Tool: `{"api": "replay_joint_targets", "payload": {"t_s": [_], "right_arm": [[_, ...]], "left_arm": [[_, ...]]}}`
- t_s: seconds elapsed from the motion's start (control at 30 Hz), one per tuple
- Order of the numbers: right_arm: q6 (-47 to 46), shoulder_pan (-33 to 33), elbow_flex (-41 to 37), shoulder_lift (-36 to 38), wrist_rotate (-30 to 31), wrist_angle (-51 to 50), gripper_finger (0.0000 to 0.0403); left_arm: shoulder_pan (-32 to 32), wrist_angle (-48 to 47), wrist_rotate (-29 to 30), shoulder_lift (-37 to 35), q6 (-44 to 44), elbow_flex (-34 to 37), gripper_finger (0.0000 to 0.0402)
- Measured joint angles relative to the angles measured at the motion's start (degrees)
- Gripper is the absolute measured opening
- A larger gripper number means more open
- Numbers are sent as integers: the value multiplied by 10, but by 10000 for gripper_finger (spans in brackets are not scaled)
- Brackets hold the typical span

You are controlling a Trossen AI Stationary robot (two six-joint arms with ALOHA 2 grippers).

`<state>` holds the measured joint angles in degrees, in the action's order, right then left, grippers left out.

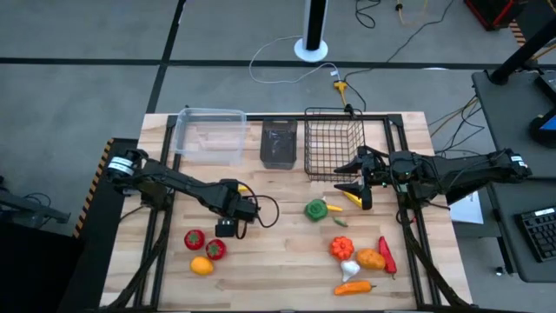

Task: Sort produce into baskets
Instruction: Put the red apple into the transparent bin

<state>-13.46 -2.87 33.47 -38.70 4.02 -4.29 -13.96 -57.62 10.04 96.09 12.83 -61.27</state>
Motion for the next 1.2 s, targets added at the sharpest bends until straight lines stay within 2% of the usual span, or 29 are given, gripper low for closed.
{"api": "replay_joint_targets", "payload": {"t_s": [1.2], "right_arm": [[0, 0, 0, 0, -2, 0, 260]], "left_arm": [[-3, 60, 5, 1, 28, 33, 282]]}}
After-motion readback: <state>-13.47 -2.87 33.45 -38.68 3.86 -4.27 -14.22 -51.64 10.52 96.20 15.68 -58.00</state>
